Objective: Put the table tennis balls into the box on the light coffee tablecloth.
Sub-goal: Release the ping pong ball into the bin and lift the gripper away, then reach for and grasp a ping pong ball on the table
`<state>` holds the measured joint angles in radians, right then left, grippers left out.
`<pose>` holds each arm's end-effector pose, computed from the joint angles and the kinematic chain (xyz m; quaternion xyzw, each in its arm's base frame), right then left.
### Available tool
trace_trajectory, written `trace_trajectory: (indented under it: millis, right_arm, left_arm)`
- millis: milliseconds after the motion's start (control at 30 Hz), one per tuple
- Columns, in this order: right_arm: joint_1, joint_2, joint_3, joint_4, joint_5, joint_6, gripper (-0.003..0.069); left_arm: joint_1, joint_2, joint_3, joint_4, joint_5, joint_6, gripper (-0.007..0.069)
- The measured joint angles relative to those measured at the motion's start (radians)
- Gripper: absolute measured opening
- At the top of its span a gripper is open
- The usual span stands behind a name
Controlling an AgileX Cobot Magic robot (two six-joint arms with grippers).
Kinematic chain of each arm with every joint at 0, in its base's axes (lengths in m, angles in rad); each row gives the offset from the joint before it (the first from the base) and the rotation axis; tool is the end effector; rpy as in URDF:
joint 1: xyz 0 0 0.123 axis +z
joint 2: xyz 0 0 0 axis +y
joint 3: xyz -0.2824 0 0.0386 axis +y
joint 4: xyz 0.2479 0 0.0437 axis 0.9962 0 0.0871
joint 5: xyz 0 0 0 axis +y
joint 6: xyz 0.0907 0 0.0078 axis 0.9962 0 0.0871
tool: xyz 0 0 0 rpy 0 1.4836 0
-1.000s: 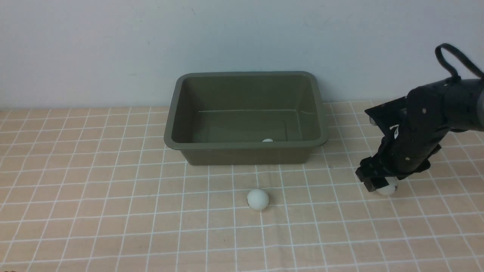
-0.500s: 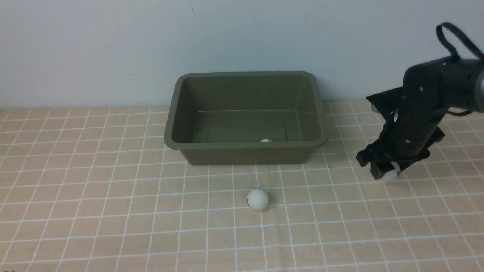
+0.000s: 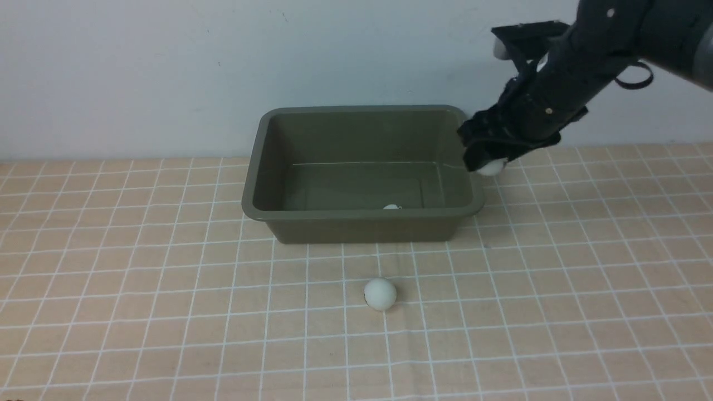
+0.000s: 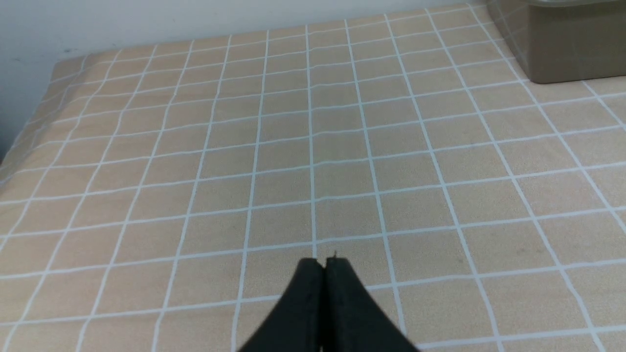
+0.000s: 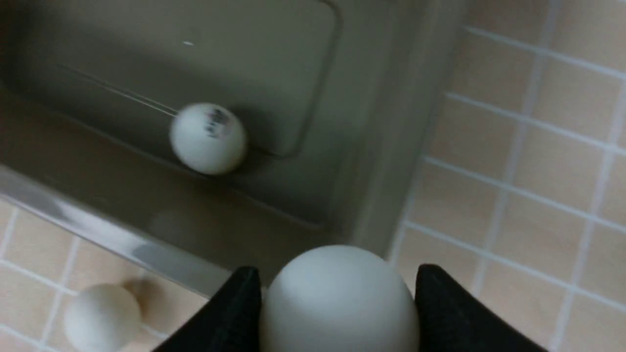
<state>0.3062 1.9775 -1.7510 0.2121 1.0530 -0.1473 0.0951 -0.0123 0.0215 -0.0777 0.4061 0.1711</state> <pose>0.4072 0.1462 0.2711 -0.1863 0.9593 0.1147 0.1785 0.0516 0.0021 0.1702 0.0108 0.8127 0.0442 0.5810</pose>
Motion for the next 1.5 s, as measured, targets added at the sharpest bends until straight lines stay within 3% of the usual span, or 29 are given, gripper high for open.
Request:
trace_trajectory:
  millis: [200,500,833,1000,1267,1500]
  right_arm:
    - [0.083,0.064,-0.005,-0.001,-0.088,-0.03,0.0382]
    - [0.1,0.134,-0.033,-0.008,-0.136,-0.056,0.0524]
    - [0.1,0.135,-0.25,0.02,0.159,-0.007,0.054]
    - [0.111,0.134,-0.262,0.052,0.184,0.066,0.054]
    - [0.304,0.133,-0.206,0.099,0.187,0.135,0.054]
    - [0.498,0.133,-0.083,-0.106,0.188,0.204,0.054]
  left_arm:
    - [0.0,0.0,0.0,0.0,0.0,0.0,-0.0069]
    - [0.0,0.0,0.0,0.0,0.0,0.0,-0.0069]
    - [0.0,0.0,0.0,0.0,0.0,0.0,-0.0069]
    - [0.0,0.0,0.0,0.0,0.0,0.0,-0.0069]
    - [0.0,0.0,0.0,0.0,0.0,0.0,-0.0069]
    - [0.0,0.0,0.0,0.0,0.0,0.0,-0.0069]
